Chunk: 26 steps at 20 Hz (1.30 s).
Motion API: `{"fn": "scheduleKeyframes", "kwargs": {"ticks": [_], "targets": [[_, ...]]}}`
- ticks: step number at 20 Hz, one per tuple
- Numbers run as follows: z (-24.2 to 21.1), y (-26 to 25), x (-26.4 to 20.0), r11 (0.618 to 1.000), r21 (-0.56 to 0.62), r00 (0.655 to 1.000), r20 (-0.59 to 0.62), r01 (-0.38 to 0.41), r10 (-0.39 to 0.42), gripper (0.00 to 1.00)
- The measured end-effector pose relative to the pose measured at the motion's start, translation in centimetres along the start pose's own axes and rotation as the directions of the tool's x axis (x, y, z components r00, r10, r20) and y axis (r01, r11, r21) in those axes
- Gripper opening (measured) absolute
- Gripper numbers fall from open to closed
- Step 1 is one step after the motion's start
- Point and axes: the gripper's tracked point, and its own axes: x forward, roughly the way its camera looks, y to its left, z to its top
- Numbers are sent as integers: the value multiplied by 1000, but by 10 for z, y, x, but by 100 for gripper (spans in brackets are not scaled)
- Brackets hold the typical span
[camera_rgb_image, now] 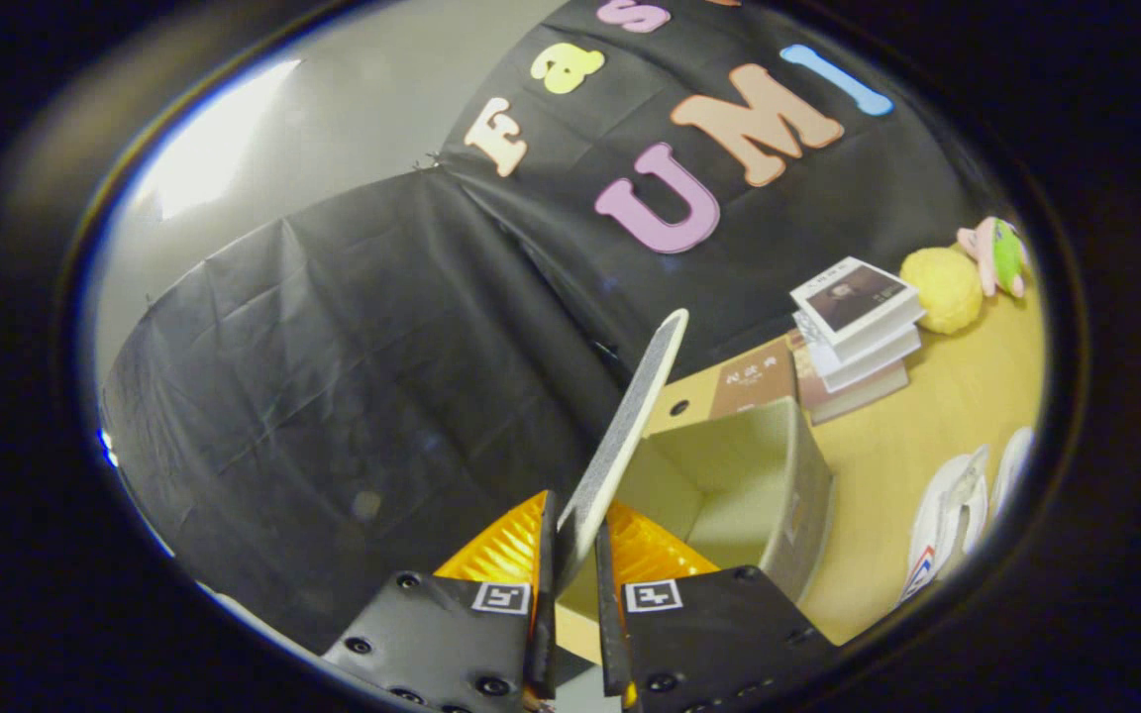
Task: Open the storage box then place both shoes into the box .Put the left shoe in first, then the right shoe, with the right side of both shoes facing outward in a uniform manner.
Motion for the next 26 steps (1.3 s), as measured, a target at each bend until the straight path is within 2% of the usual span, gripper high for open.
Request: {"fn": "scheduleKeyframes", "kwargs": {"ticks": [5,10,14,19,23,26], "targets": [[-11,68,39,989,-125,997,-14,-75,74,21],[-31,104,74,980,-171,995,-31,-98,94,21],[-55,128,107,967,-240,995,-76,-88,72,21],[-90,141,145,960,-273,988,-149,-65,24,21],[-108,147,162,952,-303,986,-165,-39,-12,45],[-123,159,166,929,-357,979,-201,-101,29,64]]}}
